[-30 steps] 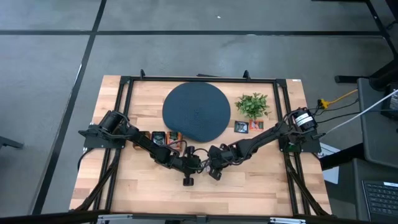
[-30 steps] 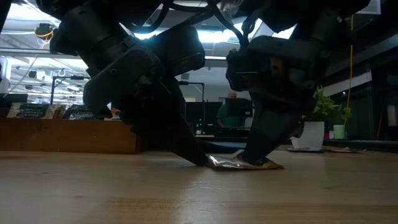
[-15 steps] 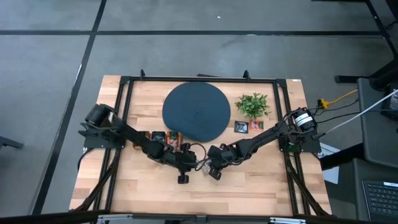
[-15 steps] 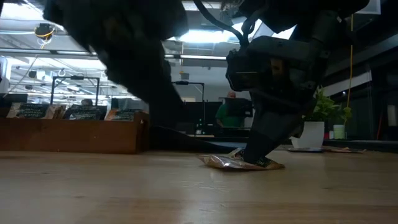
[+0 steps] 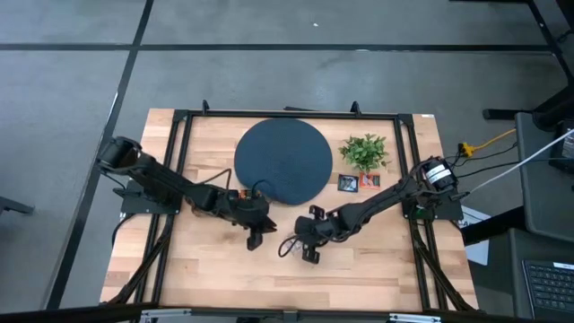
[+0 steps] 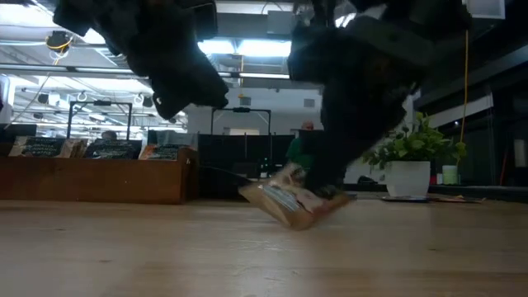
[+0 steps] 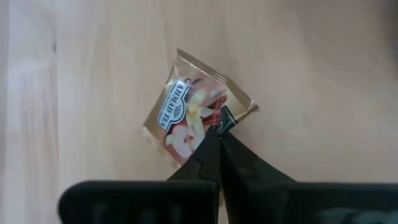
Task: Pick & Place Tea
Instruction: Put the brown tea bag into the left section of the wooden organizer
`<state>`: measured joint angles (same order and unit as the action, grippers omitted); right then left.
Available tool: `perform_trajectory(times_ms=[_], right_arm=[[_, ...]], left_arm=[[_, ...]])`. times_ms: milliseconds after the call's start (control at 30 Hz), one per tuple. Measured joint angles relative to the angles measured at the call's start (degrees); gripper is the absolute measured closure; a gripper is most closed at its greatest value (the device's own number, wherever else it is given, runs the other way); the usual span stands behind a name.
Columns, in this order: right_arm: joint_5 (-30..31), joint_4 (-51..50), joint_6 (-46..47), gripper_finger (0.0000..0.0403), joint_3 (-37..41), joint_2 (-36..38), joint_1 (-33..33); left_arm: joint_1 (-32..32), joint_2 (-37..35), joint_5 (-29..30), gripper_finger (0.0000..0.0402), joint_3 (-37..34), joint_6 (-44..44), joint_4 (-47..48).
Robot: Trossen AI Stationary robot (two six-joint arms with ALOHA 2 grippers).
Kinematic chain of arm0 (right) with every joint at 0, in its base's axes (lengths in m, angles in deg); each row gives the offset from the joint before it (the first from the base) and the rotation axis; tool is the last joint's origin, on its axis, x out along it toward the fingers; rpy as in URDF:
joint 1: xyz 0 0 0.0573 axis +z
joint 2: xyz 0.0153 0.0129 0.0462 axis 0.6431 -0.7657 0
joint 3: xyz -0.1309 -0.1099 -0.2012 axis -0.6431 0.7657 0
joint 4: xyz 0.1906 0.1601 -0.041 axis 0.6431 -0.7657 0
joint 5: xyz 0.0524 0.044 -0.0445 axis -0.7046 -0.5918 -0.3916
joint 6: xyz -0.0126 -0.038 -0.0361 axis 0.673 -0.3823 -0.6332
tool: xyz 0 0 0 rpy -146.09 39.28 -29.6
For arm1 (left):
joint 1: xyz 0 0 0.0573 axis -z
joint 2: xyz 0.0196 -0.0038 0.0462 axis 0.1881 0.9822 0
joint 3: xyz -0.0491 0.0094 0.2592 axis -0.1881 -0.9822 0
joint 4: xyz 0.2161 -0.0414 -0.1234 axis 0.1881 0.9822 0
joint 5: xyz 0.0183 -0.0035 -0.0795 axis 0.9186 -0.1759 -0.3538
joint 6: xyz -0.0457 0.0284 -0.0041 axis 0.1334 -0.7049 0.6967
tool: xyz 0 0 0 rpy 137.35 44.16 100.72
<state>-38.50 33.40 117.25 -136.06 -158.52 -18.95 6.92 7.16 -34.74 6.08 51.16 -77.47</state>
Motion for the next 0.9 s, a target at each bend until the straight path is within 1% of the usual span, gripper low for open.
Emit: perform_trajectory(times_ms=[67,233,300,500,667,833,900], right_arm=[[2.3,-2.2,-1.9,0.0401,-1.9,0.0,0.5],[8.4,-7.5,-6.7,0.0401,-7.3,0.0,1.6],[9.7,-9.3,-8.0,0.0401,-9.0,0.0,1.8],[10.4,-10.3,-11.3,0.0400,-11.4,0.0,1.7],[10.4,-9.7,-11.5,0.0400,-11.6,0.1,1.7],[10.5,-8.3,-11.5,0.0400,-11.6,0.1,1.7],[12.7,-7.6,-11.5,0.0400,-11.6,0.1,1.6]], left_arm=[[-0.8,-0.2,-1.2,0.0322,0.0,0.4,-0.5],[-3.4,-0.2,-6.6,0.0306,0.0,0.6,-0.4],[-3.8,-0.2,-6.9,0.0298,0.0,0.6,-0.6],[-5.2,-0.2,-8.4,0.0269,0.1,-0.1,-0.7],[-5.9,-0.2,-8.2,0.0247,0.1,-2.1,-0.6],[-6.3,-0.2,-8.6,0.0238,0.1,-2.5,-0.6],[-6.3,-0.2,-8.6,0.0237,0.1,-2.5,-0.6]])
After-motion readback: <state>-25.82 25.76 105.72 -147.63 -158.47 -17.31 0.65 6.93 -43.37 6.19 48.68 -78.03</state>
